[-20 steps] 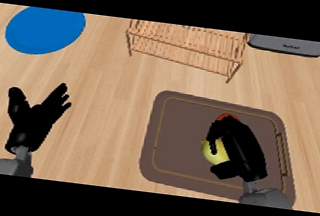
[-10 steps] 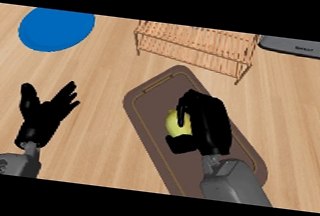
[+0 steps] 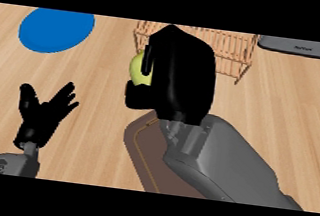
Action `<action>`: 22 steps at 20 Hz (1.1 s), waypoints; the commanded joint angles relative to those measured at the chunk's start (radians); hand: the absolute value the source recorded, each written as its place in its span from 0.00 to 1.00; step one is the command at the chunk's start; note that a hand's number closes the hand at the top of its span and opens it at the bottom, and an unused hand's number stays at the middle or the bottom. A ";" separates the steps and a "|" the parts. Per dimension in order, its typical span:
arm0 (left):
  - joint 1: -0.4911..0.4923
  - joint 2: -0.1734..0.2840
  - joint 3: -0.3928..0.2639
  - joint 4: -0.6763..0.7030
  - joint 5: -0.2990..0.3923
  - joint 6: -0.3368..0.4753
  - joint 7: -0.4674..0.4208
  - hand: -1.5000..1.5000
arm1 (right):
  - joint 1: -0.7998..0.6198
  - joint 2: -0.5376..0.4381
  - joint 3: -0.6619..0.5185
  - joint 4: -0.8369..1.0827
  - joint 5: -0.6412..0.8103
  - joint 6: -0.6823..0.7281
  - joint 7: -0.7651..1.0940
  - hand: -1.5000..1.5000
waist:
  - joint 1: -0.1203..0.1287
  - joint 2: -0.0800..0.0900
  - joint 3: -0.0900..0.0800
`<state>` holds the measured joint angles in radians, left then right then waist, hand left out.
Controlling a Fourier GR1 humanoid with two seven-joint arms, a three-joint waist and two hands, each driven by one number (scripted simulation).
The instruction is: Pick the lemon from the tray and place it in the tiered shelf
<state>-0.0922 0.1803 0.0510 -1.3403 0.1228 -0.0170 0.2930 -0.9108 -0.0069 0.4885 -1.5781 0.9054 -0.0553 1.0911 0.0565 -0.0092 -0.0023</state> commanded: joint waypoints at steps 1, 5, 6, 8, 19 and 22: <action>0.038 0.015 0.017 0.024 0.003 -0.016 -0.031 0.50 | -0.274 0.007 -0.084 0.078 -0.043 0.072 0.234 1.00 | -0.006 0.005 -0.002; 0.010 -0.010 0.005 0.027 -0.011 0.019 0.005 0.50 | -0.417 0.006 -0.165 0.188 -0.076 0.069 0.253 1.00 | -0.024 0.006 0.000; 0.009 -0.016 0.000 0.015 -0.013 0.023 0.006 0.50 | -0.449 0.006 -0.197 0.237 -0.059 0.031 0.230 1.00 | -0.022 0.008 0.000; 0.027 0.005 0.014 0.006 0.000 0.000 0.001 0.50 | -0.520 0.006 -0.298 0.313 -0.059 0.072 0.175 1.00 | -0.028 0.009 0.000; 0.054 0.012 0.019 -0.055 0.002 0.000 0.034 0.50 | -0.659 -0.116 -0.507 0.666 -0.090 0.045 -0.107 1.00 | -0.034 0.013 0.001; 0.077 -0.022 0.005 -0.024 -0.015 0.012 -0.020 0.50 | -0.714 -0.134 -0.531 0.775 -0.113 0.080 -0.166 1.00 | -0.028 0.016 0.001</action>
<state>-0.0535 0.1780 0.0707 -1.3777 0.1237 -0.0156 0.2771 -1.5690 -0.1023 0.0045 -0.9163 0.8231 -0.0160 0.9780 0.0249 0.0030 0.0015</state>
